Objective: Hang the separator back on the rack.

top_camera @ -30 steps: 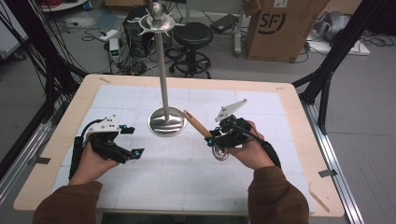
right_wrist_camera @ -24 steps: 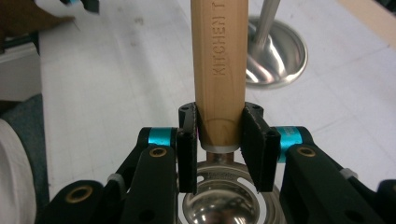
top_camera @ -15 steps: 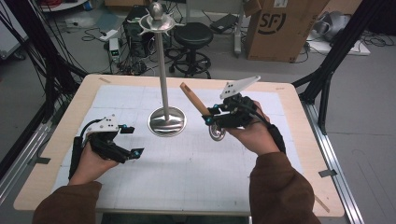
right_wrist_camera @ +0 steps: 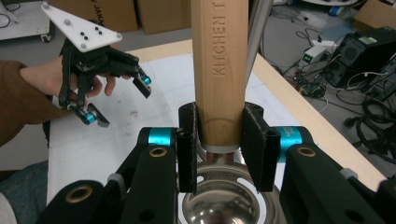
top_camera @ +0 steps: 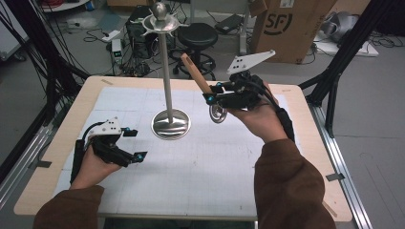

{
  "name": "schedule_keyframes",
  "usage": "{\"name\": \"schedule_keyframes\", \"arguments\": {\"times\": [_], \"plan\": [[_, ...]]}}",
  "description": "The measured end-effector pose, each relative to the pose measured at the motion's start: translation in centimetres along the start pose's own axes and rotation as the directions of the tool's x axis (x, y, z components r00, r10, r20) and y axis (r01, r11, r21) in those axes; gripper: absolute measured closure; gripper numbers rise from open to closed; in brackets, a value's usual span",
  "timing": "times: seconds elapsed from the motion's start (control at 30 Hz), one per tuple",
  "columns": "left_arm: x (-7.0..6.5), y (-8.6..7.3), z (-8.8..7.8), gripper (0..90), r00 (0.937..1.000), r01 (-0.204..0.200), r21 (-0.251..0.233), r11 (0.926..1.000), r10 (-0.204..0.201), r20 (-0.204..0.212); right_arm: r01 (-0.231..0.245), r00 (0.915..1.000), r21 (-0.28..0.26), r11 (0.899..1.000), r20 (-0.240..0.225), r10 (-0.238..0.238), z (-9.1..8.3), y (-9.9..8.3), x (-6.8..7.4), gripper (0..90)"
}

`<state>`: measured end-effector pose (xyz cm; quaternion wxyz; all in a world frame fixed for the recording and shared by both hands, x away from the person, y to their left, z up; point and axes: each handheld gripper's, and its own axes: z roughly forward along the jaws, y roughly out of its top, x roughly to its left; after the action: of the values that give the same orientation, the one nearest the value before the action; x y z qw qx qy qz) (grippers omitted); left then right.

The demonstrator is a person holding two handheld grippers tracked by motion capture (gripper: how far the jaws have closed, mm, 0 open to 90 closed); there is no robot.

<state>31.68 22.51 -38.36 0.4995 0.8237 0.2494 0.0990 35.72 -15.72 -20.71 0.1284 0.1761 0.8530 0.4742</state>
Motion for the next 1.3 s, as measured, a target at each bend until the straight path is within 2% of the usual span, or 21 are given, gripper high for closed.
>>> {"name": "schedule_keyframes", "arguments": {"times": [0.33,0.67,0.97,1.3], "plan": [[0.0,0.0,0.0,8.4,1.0,0.0,-0.001,1.0,0.0,0.002,-0.009,0.9999,-0.036,0.999,0.007,0.009,0.1,0.8,-0.5,68.9],[0.0,0.0,0.1,8.4,1.0,-0.001,0.003,1.0,0.001,0.004,-0.006,0.9998,-0.065,0.998,0.02,0.008,0.7,2.5,-1.0,68.9],[0.0,0.0,0.0,8.4,1.0,0.0,-0.001,1.0,0.0,0.001,-0.01,0.9995,-0.059,0.998,0.029,0.012,1.4,3.7,-1.6,68.8],[0.0,0.0,0.1,8.4,1.0,-0.003,0.004,1.0,0.003,0.002,-0.013,0.9994,-0.051,0.999,0.032,0.015,2.2,3.9,-2.1,68.8]]}}
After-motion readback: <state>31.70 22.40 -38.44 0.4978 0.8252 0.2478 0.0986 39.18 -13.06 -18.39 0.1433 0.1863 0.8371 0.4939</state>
